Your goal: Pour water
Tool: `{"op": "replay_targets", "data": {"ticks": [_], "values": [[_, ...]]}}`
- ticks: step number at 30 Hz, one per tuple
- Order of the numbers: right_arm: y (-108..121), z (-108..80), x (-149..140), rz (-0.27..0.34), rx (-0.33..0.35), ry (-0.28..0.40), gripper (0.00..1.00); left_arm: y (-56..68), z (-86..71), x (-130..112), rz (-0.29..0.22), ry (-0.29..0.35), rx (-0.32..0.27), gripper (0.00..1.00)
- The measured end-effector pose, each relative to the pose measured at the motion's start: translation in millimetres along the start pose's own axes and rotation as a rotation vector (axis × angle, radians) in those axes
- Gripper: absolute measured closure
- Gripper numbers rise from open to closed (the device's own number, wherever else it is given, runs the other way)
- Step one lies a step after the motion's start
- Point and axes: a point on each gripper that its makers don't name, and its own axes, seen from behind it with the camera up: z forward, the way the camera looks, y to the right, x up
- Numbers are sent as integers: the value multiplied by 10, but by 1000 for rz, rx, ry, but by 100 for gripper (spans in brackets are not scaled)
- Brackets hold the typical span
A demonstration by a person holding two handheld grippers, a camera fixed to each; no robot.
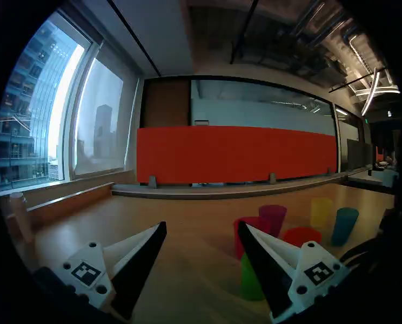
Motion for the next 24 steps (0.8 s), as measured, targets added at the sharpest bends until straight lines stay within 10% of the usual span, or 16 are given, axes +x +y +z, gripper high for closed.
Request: {"op": "replay_targets", "data": {"ticks": [24], "values": [[145, 40, -254, 22, -10, -20, 0, 1, -1, -1, 0, 0, 0, 2]]}}
